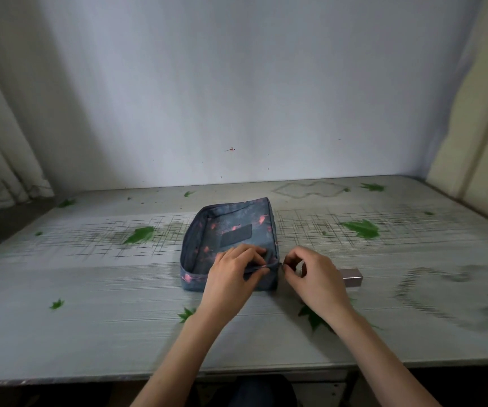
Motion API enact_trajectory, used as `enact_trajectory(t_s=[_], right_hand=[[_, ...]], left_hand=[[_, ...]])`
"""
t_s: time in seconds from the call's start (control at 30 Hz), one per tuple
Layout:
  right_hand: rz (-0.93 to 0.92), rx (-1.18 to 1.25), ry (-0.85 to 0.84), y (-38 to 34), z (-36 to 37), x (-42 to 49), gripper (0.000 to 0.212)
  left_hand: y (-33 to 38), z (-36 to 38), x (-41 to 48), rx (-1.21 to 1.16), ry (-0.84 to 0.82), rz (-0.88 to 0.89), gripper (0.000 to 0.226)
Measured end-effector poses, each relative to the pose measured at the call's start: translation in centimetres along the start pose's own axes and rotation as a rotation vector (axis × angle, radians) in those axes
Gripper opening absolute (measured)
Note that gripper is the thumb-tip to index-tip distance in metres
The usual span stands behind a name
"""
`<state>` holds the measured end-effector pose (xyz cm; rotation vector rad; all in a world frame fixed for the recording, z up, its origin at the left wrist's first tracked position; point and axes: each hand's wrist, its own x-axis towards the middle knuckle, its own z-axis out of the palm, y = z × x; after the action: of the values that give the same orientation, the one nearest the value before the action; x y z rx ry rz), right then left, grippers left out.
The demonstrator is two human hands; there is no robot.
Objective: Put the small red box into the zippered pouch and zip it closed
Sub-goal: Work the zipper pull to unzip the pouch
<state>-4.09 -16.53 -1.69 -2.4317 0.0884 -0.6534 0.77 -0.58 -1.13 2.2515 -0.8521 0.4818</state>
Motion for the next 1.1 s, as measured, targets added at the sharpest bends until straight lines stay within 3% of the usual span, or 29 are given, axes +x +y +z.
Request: enact_trajectory(t_s=[0.7,1.1], right_hand=[[0.083,-0.144,0.049,-0.6,0.9,3.1,0.009],[0.046,0.185,0.055,-1.3,0.8,1.9,0.023]], left_hand=[[-0.5,-0.3,0.5,-0.068,-0.067,0.051,0.005],[-1.2,-1.7,2.0,-0.018,-0.232,0.043,0.023]])
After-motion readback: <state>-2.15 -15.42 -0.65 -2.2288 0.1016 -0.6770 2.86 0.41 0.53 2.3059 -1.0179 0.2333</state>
